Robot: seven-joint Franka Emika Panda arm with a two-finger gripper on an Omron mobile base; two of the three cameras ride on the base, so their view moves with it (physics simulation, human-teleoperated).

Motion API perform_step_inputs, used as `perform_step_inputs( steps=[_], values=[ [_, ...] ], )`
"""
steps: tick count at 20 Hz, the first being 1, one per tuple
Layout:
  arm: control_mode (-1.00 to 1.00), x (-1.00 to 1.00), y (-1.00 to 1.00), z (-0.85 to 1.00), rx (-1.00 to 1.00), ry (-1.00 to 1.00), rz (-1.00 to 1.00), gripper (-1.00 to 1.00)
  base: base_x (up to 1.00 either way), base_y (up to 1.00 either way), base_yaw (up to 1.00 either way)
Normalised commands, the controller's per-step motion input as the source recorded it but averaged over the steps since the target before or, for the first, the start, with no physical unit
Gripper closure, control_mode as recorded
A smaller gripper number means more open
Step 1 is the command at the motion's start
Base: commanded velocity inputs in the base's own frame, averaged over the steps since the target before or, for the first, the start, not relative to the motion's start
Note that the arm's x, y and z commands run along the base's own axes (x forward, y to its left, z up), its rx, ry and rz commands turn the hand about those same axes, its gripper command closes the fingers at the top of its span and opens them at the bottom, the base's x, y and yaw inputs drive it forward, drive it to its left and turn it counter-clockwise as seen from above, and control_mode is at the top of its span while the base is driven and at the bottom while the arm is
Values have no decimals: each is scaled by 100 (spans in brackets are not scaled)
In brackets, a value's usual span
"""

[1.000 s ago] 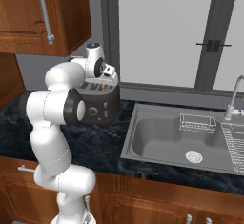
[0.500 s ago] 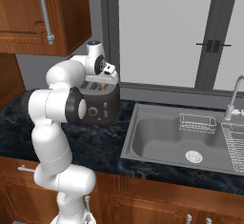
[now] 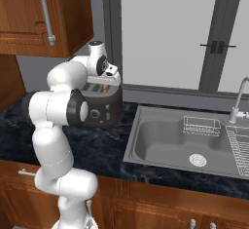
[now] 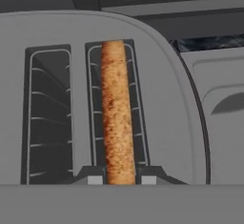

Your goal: Start the toaster. Once the lever pops up, take the bread to the plate on the dining counter.

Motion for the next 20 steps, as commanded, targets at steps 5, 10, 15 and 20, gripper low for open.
perform_step_inputs(
  steps=[5,10,15,20],
  values=[
    [-100,-12,0,14,0,0,0,100,0,0,0],
    [-100,-12,0,31,0,-3,0,100,0,0,0],
    [-100,-12,0,47,0,0,0,100,0,0,0],
    [-100,-10,0,61,0,0,0,100,0,0,0]
  ],
)
